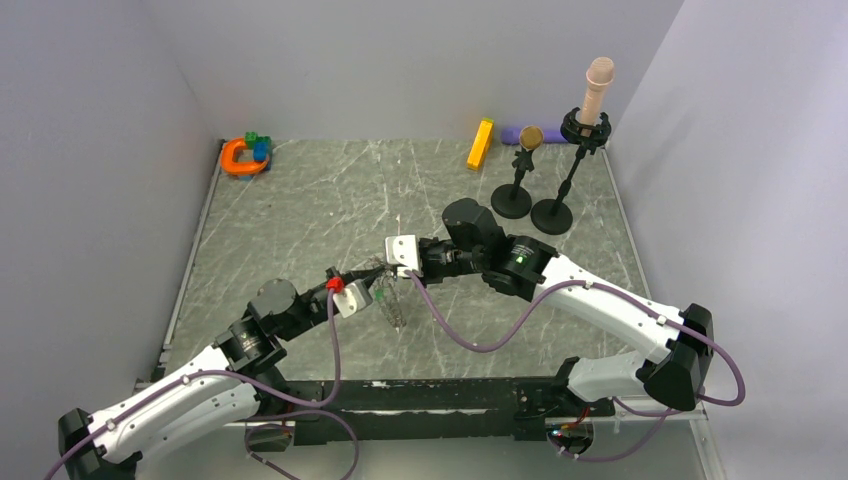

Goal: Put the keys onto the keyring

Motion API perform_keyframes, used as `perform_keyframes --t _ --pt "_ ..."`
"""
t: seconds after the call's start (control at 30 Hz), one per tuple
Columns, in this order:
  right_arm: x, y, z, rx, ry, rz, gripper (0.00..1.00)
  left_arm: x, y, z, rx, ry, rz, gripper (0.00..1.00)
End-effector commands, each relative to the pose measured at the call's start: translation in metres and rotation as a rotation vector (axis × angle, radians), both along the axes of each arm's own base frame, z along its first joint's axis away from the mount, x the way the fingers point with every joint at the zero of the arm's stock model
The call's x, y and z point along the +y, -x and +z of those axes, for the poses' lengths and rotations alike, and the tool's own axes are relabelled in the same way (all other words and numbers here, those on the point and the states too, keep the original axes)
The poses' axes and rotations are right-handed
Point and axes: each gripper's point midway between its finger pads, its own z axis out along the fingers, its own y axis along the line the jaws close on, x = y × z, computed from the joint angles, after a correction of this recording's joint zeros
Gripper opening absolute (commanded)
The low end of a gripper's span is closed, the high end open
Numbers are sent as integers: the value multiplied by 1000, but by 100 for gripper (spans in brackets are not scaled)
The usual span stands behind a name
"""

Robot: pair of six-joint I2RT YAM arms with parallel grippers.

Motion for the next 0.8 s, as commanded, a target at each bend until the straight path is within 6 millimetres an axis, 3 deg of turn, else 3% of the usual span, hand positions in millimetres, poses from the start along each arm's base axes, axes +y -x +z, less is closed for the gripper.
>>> perform_keyframes --t 0.0,0.33,0.77 --pt "5 3 4 -3 -21 20 0 0 7 43 -84 128 -26 0" --pt "3 -1 0 -26 -9 3 0 -1 8 40 -74 119 -42 0" --pt "-2 0 11 -36 -32 -3 0 1 6 36 -54 114 -29 0"
